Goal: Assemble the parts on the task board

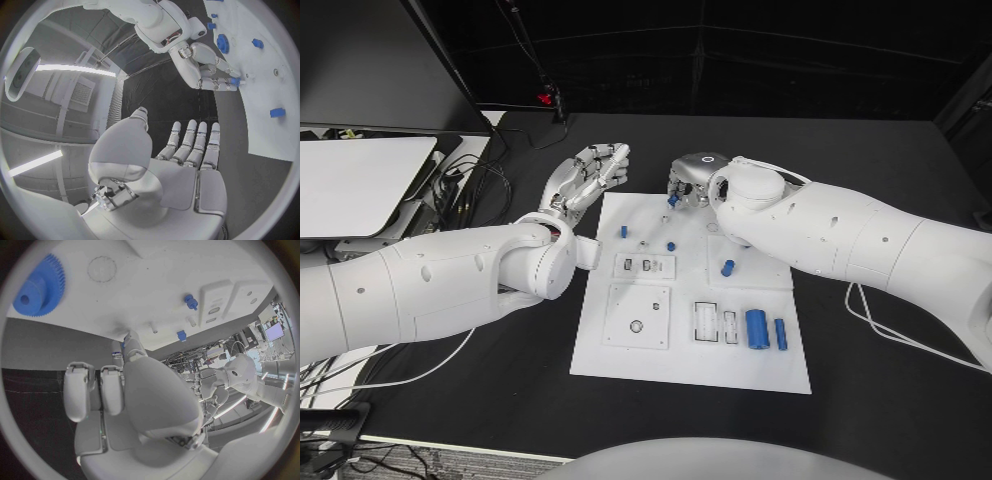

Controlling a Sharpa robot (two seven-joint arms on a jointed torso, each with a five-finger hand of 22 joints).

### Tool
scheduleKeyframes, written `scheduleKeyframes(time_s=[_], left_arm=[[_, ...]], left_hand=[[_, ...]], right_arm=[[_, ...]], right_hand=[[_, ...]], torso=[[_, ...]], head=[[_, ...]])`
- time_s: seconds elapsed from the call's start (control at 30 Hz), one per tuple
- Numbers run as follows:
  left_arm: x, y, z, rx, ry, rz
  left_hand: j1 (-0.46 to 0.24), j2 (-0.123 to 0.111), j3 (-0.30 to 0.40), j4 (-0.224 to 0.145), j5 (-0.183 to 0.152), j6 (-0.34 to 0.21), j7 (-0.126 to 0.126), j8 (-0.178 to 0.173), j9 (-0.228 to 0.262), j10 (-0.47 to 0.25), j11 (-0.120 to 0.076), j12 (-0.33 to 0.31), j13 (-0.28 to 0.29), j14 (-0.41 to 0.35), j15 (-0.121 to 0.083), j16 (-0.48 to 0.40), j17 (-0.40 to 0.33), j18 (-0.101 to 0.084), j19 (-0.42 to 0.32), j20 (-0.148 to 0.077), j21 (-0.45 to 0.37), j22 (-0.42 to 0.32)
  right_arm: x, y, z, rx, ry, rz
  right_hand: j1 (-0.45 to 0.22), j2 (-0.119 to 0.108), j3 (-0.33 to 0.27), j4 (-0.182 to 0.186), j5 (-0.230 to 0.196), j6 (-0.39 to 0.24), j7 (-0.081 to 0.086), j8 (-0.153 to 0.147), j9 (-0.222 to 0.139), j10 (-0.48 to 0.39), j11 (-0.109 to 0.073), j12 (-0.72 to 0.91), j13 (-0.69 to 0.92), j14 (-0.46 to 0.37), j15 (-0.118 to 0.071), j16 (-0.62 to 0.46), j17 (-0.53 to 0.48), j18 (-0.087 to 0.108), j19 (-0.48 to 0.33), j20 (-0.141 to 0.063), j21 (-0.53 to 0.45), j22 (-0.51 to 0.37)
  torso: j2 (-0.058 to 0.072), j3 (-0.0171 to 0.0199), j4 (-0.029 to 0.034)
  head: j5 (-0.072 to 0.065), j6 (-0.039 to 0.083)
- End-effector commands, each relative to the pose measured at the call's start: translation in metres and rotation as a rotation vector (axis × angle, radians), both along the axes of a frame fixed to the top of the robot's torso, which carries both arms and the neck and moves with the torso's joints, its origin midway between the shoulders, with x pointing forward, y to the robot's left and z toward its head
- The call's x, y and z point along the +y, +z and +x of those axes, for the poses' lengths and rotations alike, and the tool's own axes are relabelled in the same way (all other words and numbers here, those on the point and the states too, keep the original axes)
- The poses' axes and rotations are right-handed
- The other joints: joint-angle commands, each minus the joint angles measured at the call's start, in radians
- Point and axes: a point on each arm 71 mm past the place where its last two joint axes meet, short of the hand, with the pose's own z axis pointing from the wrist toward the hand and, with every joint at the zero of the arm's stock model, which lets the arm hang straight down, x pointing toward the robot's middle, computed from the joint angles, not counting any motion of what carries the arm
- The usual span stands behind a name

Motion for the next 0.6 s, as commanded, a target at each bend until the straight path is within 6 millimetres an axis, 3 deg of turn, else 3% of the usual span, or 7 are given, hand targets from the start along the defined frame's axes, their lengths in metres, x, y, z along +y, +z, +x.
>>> scheduleKeyframes(time_s=[0.03, 0.3, 0.6], left_arm=[[-0.0007, 0.0153, -0.0042, -0.208, -0.022, -0.053], [-0.0001, 0.0151, -0.0038, -0.207, -0.019, -0.052], [0.0001, 0.0149, -0.0036, -0.206, -0.018, -0.051]], left_hand=[[-0.002, 0.012, -0.004, -0.001, 0.007, 0.0, 0.16, 0.004, -0.002, -0.004, 0.002, 0.004, -0.001, -0.005, 0.001, 0.005, -0.001, 0.02, -0.008, -0.002, 0.004, 0.002], [-0.001, 0.013, -0.004, -0.001, 0.008, 0.0, 0.16, 0.004, -0.002, -0.005, 0.002, 0.004, -0.001, -0.005, 0.001, 0.006, -0.001, 0.02, -0.008, -0.002, 0.004, 0.002], [-0.001, 0.014, -0.005, -0.001, 0.008, 0.0, 0.16, 0.004, -0.002, -0.005, 0.002, 0.004, -0.001, -0.006, 0.001, 0.006, -0.001, 0.02, -0.008, -0.002, 0.004, 0.002]], right_arm=[[0.0019, 0.0029, -0.0006, -0.025, 0.02, 0.011], [0.004, 0.0043, -0.0021, -0.04, 0.039, 0.027], [0.0045, 0.0045, -0.0024, -0.044, 0.038, 0.03]], right_hand=[[0.004, -0.007, 0.001, -0.001, 0.001, 0.003, 0.002, -0.002, 0.003, 0.012, -0.005, 0.002, 0.002, 0.054, 0.001, -0.002, 0.002, 0.001, 0.01, 0.005, -0.005, 0.103], [0.012, 0.002, 0.012, -0.001, 0.002, 0.039, -0.002, 0.011, 0.01, 0.053, -0.012, 0.01, 0.003, 0.055, -0.004, -0.002, 0.005, 0.001, 0.01, 0.001, -0.005, 0.103], [0.011, -0.005, 0.012, 0.001, 0.001, 0.029, 0.002, 0.001, 0.006, 0.047, -0.008, 0.0, 0.0, 0.055, -0.003, -0.002, 0.004, 0.001, 0.011, 0.0, -0.005, 0.104]], torso=[[0.0, 0.0001, -0.0004], [0.0, 0.0002, -0.0005], [0.0, 0.0, -0.0004]], head=[[0.0, 0.0], [0.0, -0.002], [0.0, -0.003]])
